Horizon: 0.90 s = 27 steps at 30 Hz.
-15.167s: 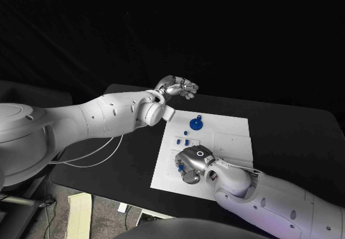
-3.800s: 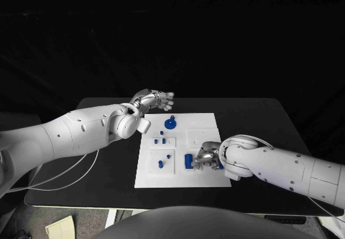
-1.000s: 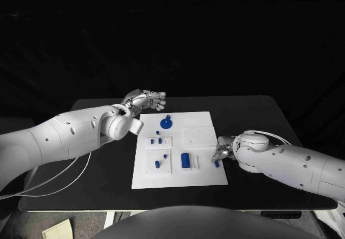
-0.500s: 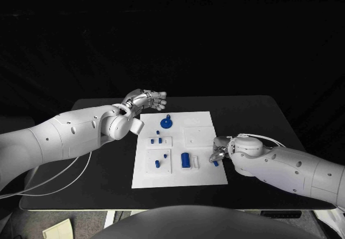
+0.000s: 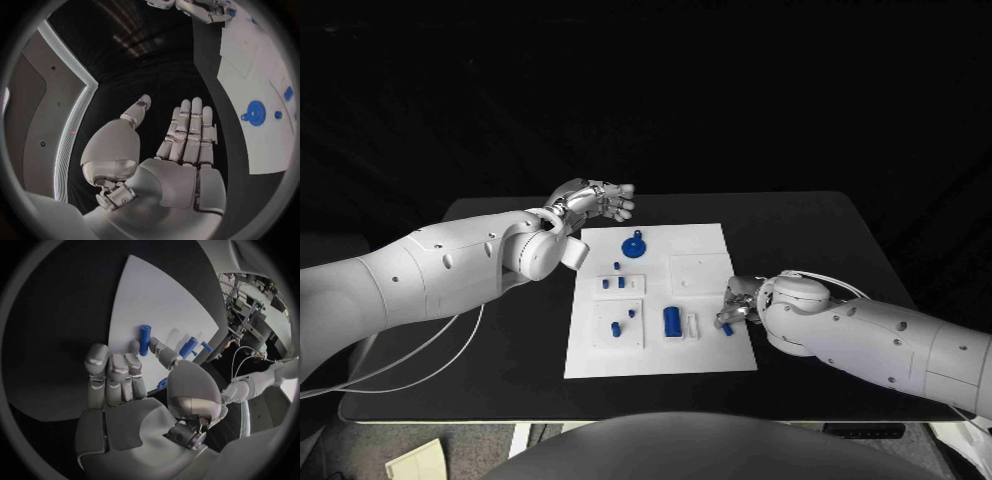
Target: Assemble the parts on the task board
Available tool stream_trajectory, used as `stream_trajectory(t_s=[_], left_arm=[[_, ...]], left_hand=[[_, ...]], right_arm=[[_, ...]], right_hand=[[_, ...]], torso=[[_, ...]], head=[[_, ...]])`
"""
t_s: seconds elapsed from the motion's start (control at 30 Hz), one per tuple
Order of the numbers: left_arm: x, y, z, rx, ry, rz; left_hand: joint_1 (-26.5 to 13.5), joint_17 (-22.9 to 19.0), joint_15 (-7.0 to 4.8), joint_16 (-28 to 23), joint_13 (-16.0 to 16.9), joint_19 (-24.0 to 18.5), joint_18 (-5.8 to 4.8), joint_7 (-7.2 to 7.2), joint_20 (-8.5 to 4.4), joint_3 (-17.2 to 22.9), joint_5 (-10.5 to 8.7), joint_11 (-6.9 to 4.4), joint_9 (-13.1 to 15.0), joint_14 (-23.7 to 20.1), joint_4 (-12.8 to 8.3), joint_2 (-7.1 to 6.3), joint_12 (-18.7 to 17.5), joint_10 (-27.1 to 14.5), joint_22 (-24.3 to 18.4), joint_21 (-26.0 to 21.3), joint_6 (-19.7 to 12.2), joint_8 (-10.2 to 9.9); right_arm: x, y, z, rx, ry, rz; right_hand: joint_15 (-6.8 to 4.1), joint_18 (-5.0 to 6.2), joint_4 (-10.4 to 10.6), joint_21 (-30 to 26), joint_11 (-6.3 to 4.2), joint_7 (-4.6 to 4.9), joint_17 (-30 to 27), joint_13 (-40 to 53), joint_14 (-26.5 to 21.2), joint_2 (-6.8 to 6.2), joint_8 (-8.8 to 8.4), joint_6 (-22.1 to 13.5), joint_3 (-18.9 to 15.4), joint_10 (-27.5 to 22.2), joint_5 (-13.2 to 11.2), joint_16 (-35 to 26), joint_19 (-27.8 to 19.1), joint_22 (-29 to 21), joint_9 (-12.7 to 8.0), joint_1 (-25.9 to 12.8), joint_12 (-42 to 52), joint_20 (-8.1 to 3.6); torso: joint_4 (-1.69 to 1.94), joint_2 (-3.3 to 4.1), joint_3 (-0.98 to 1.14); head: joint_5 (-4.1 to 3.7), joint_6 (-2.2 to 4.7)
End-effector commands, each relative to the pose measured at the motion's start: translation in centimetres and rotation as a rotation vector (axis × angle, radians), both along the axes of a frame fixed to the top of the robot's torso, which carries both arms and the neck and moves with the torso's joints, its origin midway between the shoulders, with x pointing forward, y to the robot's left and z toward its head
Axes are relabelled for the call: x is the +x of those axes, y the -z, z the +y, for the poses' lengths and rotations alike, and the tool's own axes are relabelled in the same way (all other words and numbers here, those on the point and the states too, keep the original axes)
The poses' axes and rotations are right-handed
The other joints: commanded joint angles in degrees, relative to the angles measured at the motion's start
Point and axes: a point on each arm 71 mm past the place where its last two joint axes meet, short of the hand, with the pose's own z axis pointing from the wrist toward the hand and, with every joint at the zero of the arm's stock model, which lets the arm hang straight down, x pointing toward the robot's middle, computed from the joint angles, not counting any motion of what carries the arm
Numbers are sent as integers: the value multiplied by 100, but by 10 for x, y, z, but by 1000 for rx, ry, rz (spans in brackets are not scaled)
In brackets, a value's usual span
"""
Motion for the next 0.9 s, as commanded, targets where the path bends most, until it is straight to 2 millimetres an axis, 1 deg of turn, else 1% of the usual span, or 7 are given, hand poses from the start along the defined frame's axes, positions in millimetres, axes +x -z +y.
stream_trajectory(t_s=[0.03, 0.13, 0.27, 0.33, 0.37, 0.47, 0.9], left_arm=[[0, -1, -2, -13, 9, -4], [0, -1, -2, -13, 9, -3], [0, -1, -2, -14, 10, -4], [0, -1, -2, -14, 10, -4], [0, -1, -2, -14, 10, -4], [0, -1, -2, -13, 9, -4], [-1, -1, -2, -14, 11, -4]], left_hand=[[-33, 8, -3, -34, -8, -32, 86, -6, -4, 0, -27, -2, -7, -14, 36, 12, 2, -47, 8, -22, -54, 37], [-33, 9, -3, -34, -8, -32, 86, -6, -4, 0, -27, -2, -7, -14, 36, 12, 3, -47, 8, -23, -55, 38], [-31, 10, -3, -36, -8, -32, 87, -6, -4, 1, -27, -2, -7, -14, 34, 10, 3, -47, 9, -23, -55, 39], [-30, 11, -3, -36, -8, -33, 87, -6, -4, 1, -27, -2, -8, -13, 34, 9, 3, -47, 9, -23, -55, 40], [-29, 11, -3, -36, -8, -33, 87, -7, -5, 1, -27, -2, -8, -13, 34, 9, 3, -47, 9, -23, -55, 40], [-28, 12, -3, -37, -8, -33, 87, -7, -5, 2, -27, -2, -8, -13, 33, 8, 3, -46, 9, -23, -56, 41], [-22, 19, -3, -43, -8, -32, 87, -7, -5, 4, -27, -2, -9, -11, 31, 4, 4, -46, 12, -24, -58, 46]], right_arm=[[-26, 27, 1, 126, 71, 206], [-25, 23, 1, 153, 91, 200], [-20, 15, 5, 185, 102, 175], [-19, 11, 7, 202, 105, 164], [-18, 9, 8, 209, 105, 157], [-17, 4, 12, 229, 103, 142], [-14, -2, 24, 283, 120, 135]], right_hand=[[-34, 520, -28, -6, 11, 22, -6, -9, 1, 90, -193, -20, 54, -30, 35, -22, 7, 59, -2095, 16, -28, 54], [-34, 520, -94, 7, 10, 20, -4, -2, 6, 83, -197, 11, 45, -13, 175, -23, 16, 66, -2101, -26, -25, 64], [-38, 520, -112, 10, 5, 14, -3, -5, 8, 83, -194, 34, 36, -8, 224, -25, 20, 67, -2101, -52, -29, 66], [-44, 520, -112, 15, 0, 8, -1, -2, 11, 33, -203, 50, -37, 6, 415, -27, 32, 65, -2105, -153, -30, 69], [-45, 520, -118, 17, -1, 9, 0, 0, 12, 27, -204, 53, -65, 9, 441, -26, 35, 65, -2106, -175, -30, 68], [-49, 520, -126, 18, -5, 5, 2, 7, 13, -26, -206, 63, -131, 19, 438, -26, 40, 64, -2106, -225, -26, 64], [-57, 520, -106, 14, -12, 0, 2, 3, 12, -34, -209, 74, -170, 16, 430, -30, 47, 58, -2106, -257, -35, 53]], torso=[[-1, -1, -5], [1, 1, -6], [-6, 0, -8], [-6, 2, -4], [-4, 1, -4], [-1, 1, -4], [-2, 0, -1]], head=[[19, 0], [25, 0], [35, 0], [50, 0], [51, 0], [57, 0], [55, 0]])
